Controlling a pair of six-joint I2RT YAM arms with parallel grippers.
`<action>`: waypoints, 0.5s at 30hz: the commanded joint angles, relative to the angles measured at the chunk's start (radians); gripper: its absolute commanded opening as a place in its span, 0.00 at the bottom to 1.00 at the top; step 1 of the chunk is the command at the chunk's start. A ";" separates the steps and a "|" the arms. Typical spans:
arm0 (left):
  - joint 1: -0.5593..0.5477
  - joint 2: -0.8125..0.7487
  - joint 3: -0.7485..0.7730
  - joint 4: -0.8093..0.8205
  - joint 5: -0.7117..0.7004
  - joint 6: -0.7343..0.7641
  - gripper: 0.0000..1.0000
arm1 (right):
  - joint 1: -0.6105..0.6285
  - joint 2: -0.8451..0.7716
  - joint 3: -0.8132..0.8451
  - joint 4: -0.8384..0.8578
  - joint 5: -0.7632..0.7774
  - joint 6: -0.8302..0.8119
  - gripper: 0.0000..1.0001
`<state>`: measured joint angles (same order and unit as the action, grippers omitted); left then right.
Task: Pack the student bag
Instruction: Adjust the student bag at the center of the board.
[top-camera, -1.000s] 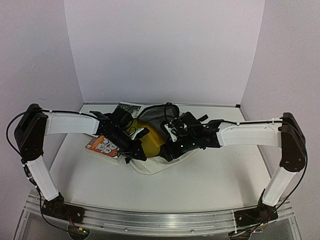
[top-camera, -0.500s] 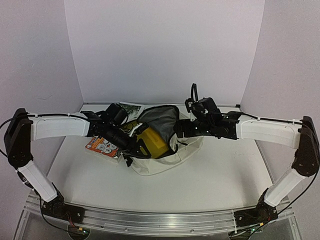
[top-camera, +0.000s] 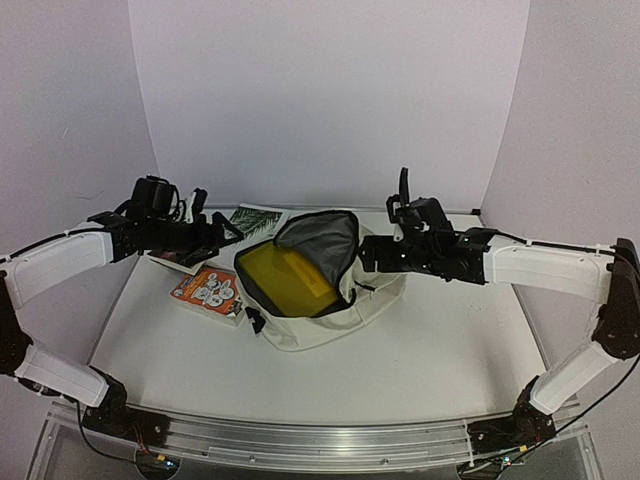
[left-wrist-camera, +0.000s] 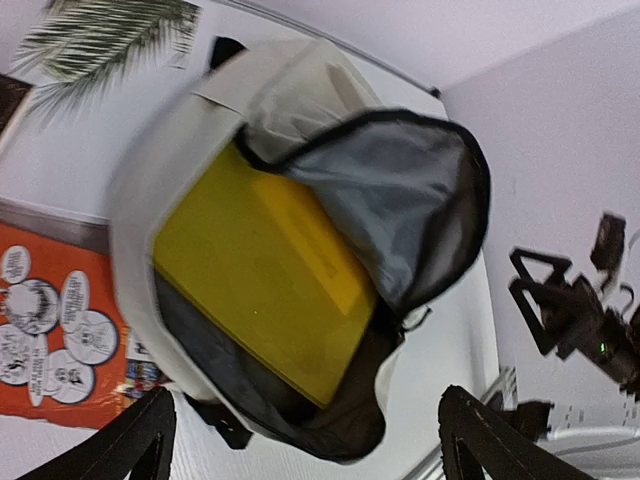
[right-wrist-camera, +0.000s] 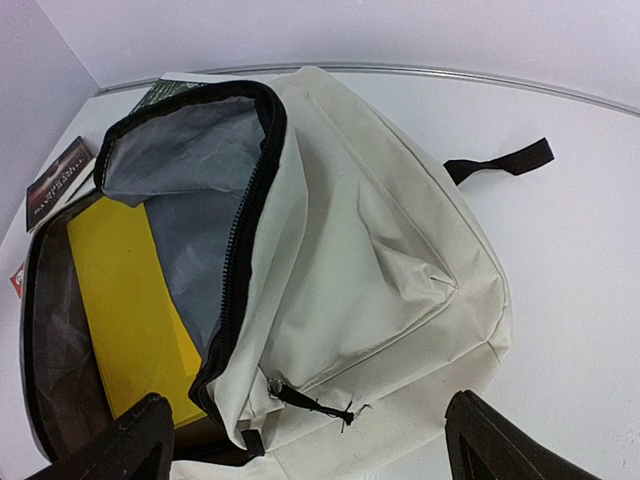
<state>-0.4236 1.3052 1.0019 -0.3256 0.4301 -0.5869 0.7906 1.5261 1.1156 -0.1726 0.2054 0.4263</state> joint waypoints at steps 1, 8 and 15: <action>0.156 -0.026 -0.115 0.194 -0.043 -0.193 0.92 | -0.008 -0.054 -0.019 0.050 0.034 0.020 0.94; 0.380 0.038 -0.277 0.441 -0.084 -0.375 0.92 | -0.011 -0.102 -0.054 0.063 0.043 0.030 0.94; 0.473 0.197 -0.303 0.620 -0.046 -0.421 0.91 | -0.011 -0.130 -0.083 0.073 0.047 0.043 0.95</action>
<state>0.0231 1.4357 0.6910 0.1261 0.3672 -0.9615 0.7849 1.4330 1.0428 -0.1284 0.2241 0.4534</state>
